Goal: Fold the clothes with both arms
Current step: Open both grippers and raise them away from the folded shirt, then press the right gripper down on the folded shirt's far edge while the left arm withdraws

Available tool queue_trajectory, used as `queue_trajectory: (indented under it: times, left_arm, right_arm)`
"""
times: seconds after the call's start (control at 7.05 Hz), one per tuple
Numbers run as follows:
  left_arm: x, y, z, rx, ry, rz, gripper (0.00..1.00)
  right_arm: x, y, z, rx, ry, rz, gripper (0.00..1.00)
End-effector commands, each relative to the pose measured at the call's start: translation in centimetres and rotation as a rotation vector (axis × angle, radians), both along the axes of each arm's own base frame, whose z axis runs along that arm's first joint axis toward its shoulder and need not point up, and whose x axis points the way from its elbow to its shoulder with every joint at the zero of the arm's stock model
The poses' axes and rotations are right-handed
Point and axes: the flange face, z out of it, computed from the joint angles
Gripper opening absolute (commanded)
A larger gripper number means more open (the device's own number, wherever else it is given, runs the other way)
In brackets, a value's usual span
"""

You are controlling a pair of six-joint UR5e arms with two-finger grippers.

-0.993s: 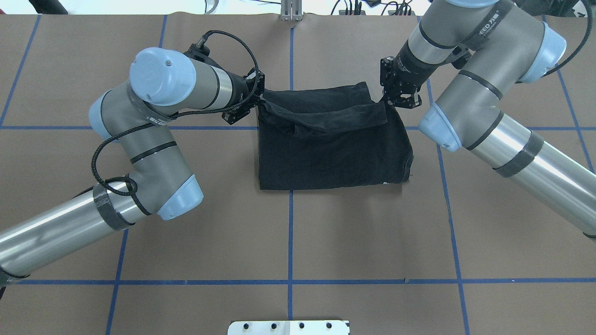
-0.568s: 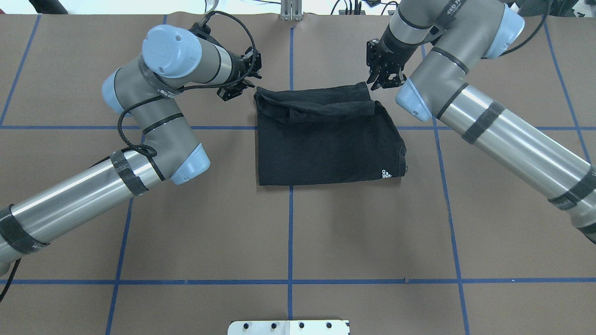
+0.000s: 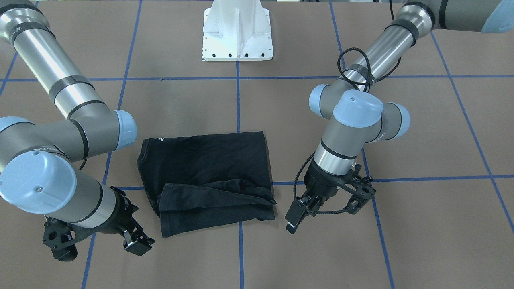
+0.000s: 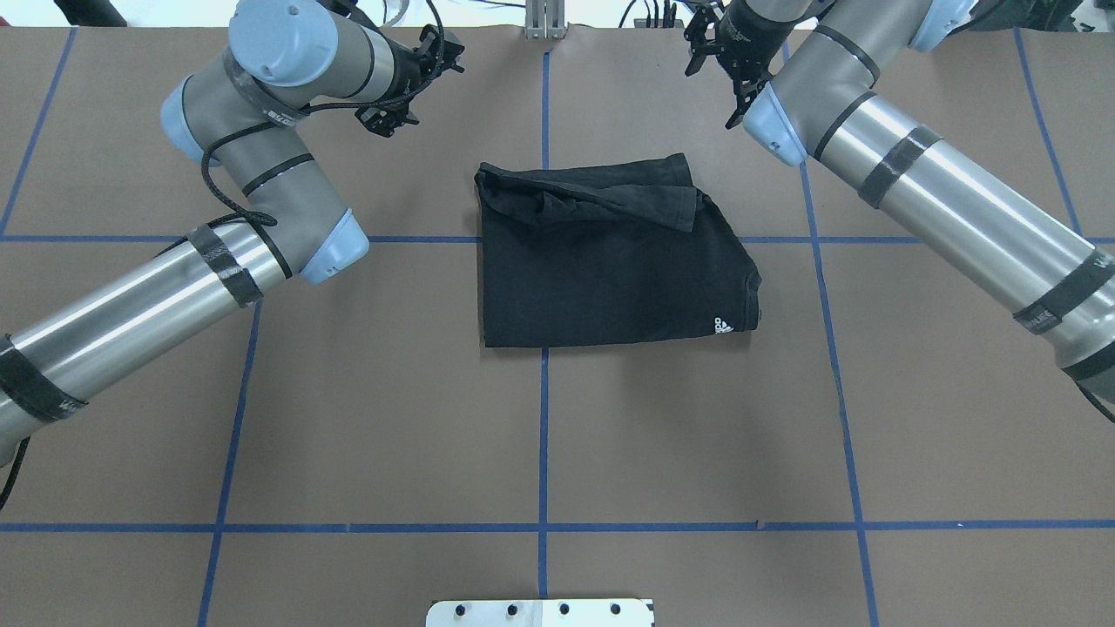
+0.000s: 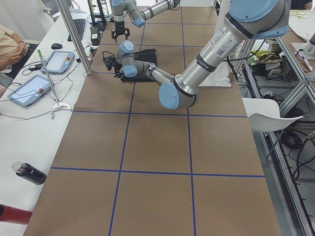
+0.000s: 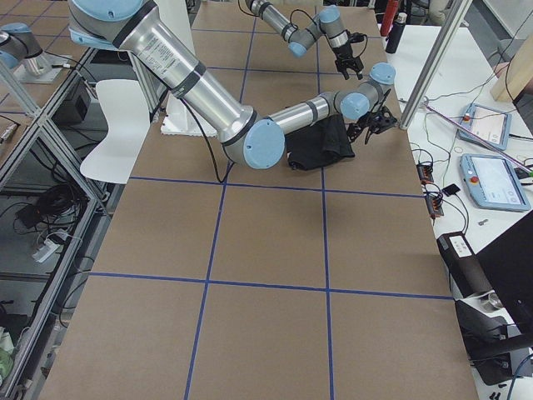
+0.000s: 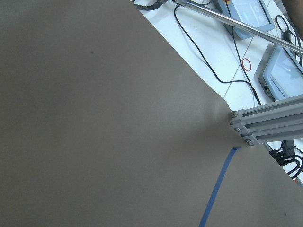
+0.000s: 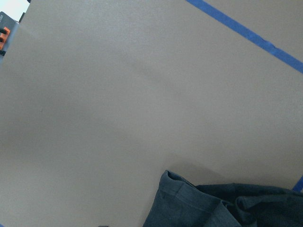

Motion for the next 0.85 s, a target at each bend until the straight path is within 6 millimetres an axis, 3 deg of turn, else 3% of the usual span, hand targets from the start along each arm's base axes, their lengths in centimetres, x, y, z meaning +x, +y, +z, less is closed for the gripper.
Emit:
queue_trajectory:
  times: [0.0,0.14,0.28,0.57,0.71]
  left_arm:
    - [-2.0,-0.1,-1.0,0.030,0.013,0.070,1.00]
    - [-4.6,0.4,-0.3,0.066,0.006,0.102,1.00]
    - [-7.3,0.5,0.5,0.094,-0.009,0.116,1.00]
    - [-12.1,1.5,2.9,0.123,-0.043,0.144,1.00]
    - [-12.6,2.1,3.8,0.125,-0.051,0.146,1.00]
  right_arm:
    - [-3.6,7.8,-2.6,0.125,-0.010,-0.023,0.84]
    - [-6.8,11.6,-4.3,0.147,0.001,-0.002,0.01]
    - [-11.4,15.5,-5.4,0.195,0.016,-0.032,0.00]
    - [-17.9,20.9,-5.8,0.262,0.051,-0.087,0.00]
    - [-19.0,21.1,-6.4,0.312,0.081,-0.075,0.00]
